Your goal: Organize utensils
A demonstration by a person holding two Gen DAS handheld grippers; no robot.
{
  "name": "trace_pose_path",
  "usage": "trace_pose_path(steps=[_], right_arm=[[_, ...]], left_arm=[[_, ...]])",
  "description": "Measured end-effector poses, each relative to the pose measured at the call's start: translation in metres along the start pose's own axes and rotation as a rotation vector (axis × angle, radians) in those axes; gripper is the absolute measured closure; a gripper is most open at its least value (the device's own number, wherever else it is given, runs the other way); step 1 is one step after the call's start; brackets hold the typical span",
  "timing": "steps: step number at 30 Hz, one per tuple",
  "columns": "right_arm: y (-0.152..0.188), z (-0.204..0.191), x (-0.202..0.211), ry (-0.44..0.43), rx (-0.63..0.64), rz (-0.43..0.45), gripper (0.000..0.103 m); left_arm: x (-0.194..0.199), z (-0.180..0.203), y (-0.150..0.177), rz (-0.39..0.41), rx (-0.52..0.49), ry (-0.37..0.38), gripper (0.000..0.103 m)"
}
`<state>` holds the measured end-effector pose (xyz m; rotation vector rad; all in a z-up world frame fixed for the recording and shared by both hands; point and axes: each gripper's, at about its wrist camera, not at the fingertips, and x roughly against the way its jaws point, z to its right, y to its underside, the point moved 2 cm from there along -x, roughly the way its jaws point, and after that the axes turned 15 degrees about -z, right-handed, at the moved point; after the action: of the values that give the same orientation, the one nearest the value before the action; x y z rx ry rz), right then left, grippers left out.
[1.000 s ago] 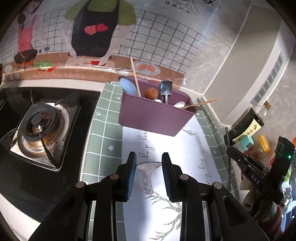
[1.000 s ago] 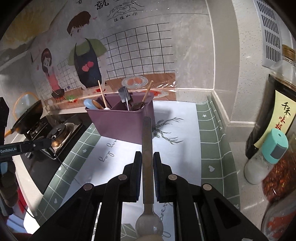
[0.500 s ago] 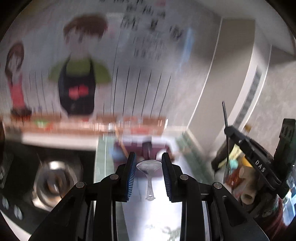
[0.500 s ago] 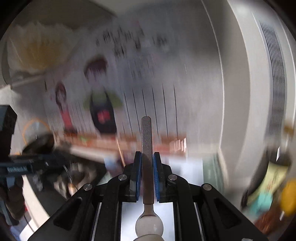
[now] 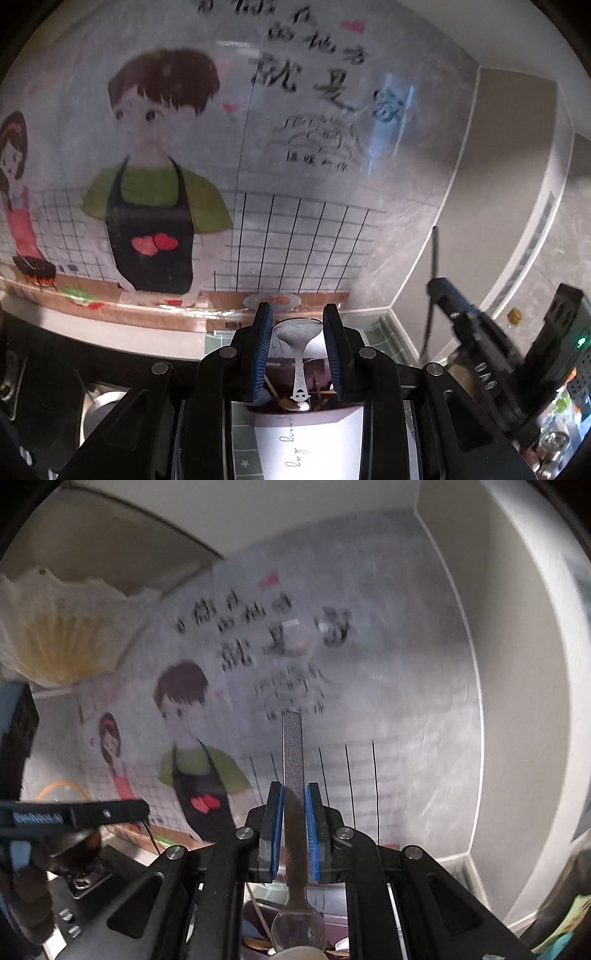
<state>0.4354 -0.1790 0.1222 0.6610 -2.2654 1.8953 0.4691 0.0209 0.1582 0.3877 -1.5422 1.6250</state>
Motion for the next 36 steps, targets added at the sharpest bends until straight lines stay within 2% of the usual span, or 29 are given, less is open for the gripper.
trace_pose_path(steps=[7,13,20,22,23,25,28,31,36], right_arm=[[0.024,0.012,-0.059,-0.005,-0.06,-0.074,0.092],[0.041,0.022,-0.091,0.028,-0.096,-0.133,0.092],[0.04,0.027,-0.07,0.036,-0.07,-0.123,0.095],[0.037,0.027,-0.064,0.017,-0.053,-0.149,0.094],[0.036,0.027,-0.062,0.008,-0.055,-0.16,0.094],[0.038,0.029,-0.051,0.004,-0.059,-0.173,0.093],[0.044,0.031,-0.032,0.03,-0.05,-0.181,0.089],[0.054,0.034,-0.012,0.042,-0.06,-0.209,0.083],[0.083,0.034,0.013,0.058,-0.067,-0.277,0.08]], left_arm=[[-0.056,-0.011,-0.004,-0.071,-0.009,0.017,0.074],[-0.101,-0.024,-0.004,-0.138,0.005,0.039,0.074],[-0.121,-0.024,0.0,-0.158,0.004,0.078,0.074],[-0.13,-0.02,0.003,-0.191,-0.016,0.08,0.073],[-0.14,-0.017,0.007,-0.232,-0.034,0.075,0.072],[-0.149,-0.015,0.014,-0.266,-0.041,0.075,0.058],[-0.144,-0.017,0.024,-0.236,-0.013,0.067,0.047],[-0.123,-0.019,0.037,-0.179,0.034,0.045,0.043],[-0.07,-0.011,0.083,-0.051,0.049,-0.069,0.037]])
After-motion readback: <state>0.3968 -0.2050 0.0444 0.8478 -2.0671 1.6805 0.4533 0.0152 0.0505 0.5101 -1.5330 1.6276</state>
